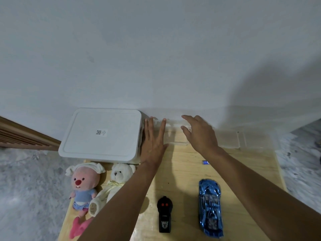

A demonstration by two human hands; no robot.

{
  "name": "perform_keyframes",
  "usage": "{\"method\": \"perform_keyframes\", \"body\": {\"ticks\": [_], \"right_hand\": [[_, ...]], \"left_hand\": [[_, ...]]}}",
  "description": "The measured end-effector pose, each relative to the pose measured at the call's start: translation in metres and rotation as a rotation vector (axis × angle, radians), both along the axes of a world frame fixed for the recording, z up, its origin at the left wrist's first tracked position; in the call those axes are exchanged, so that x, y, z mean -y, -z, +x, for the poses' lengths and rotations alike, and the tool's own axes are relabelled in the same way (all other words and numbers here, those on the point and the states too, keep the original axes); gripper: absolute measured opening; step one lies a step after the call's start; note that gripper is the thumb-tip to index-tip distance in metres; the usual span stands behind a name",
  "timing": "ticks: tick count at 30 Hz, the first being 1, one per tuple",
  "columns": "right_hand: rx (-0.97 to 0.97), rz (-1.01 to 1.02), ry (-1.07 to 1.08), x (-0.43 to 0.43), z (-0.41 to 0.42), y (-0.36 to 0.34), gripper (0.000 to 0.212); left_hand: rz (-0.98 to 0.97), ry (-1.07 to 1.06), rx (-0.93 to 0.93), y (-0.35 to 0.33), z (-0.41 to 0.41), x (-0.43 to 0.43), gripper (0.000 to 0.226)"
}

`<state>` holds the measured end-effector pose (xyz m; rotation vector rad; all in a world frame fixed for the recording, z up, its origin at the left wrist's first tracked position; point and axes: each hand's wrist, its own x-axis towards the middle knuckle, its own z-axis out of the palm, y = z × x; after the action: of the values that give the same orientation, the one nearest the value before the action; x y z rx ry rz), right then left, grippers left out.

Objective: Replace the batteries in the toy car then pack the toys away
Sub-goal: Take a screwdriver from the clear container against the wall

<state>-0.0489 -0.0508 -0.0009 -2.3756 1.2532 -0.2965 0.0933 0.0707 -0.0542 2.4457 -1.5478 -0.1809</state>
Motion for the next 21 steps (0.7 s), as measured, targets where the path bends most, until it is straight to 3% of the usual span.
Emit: {"method": "perform_keyframes", "body": {"ticks": [5, 15, 21], "right_hand": [[-0.021, 0.019, -0.030, 0.000, -0.004, 0.012, 0.027], [-0.072, 0.034, -0.049, -0.022, -0.014, 0.036, 0.026], [0.042, 0.107, -0.052, -0.032, -0.041, 0.021, 0.025]], "left_hand": [[0.013, 0.028, -0.056, 0.002, -0.010, -0.021, 0.100], [0.182, 0.054, 0.010, 0.014, -0.023, -0.049, 0.092], [0.217, 0.068, 0.015, -0.006, -0.020, -0.053, 0.088]]}}
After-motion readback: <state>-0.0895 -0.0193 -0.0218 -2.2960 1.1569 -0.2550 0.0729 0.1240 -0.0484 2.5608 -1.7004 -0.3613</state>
